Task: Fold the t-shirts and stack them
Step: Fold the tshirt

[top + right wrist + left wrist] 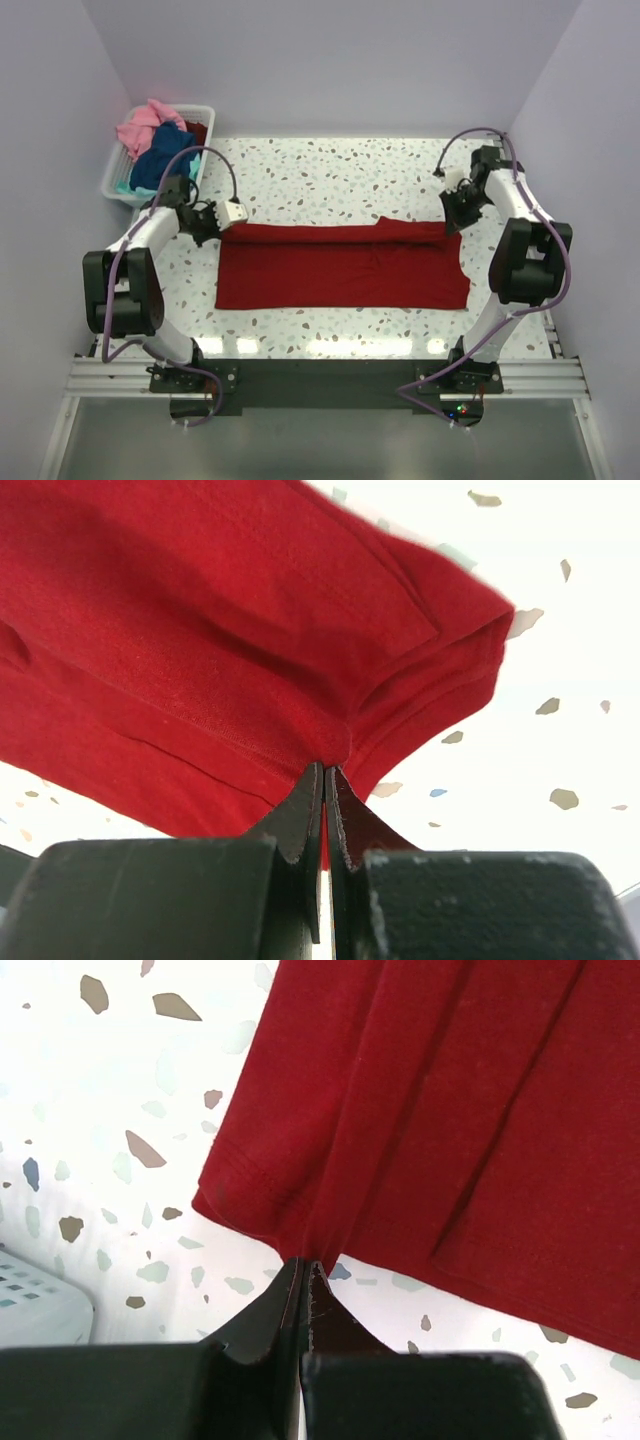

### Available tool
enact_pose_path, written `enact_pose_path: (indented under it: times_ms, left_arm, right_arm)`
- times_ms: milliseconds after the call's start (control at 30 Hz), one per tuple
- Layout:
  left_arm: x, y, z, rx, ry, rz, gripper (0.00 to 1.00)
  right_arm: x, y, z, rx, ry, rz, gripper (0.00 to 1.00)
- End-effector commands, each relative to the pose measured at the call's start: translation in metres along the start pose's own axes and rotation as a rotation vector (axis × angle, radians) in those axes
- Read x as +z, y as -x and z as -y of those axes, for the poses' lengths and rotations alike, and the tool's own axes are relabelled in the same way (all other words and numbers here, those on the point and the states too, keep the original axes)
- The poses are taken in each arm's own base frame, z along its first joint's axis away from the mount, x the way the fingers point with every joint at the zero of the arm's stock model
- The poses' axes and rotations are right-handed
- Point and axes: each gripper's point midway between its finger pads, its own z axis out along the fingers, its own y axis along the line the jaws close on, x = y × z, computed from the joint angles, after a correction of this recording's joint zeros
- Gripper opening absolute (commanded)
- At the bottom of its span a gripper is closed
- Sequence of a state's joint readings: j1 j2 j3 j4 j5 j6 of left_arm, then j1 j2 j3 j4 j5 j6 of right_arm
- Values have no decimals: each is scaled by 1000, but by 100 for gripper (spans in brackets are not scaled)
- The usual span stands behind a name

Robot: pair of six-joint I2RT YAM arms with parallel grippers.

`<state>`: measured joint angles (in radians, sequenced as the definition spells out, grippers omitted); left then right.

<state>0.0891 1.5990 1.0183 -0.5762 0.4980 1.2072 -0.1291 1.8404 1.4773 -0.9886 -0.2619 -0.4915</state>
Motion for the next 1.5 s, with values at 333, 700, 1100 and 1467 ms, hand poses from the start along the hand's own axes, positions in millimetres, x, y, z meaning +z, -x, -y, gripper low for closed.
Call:
enact_pose_path:
  times_ms: [333,700,1100,1467]
  left_arm:
    - [21,-28,38,-1,-88,-76,0]
    - [23,-27,38,-15,-90,-87,0]
    - [-4,82,19,-13,-128,147,47]
    - [77,322,11,-328,-212,506,51]
  right_arm:
    - [18,-28,9,-35,-47,-79,0]
    - [13,-28,8,-48,-41,-89,0]
    - [0,-66,0,-202,31,-255,47]
    - [-5,11,20,149,127,-62,37]
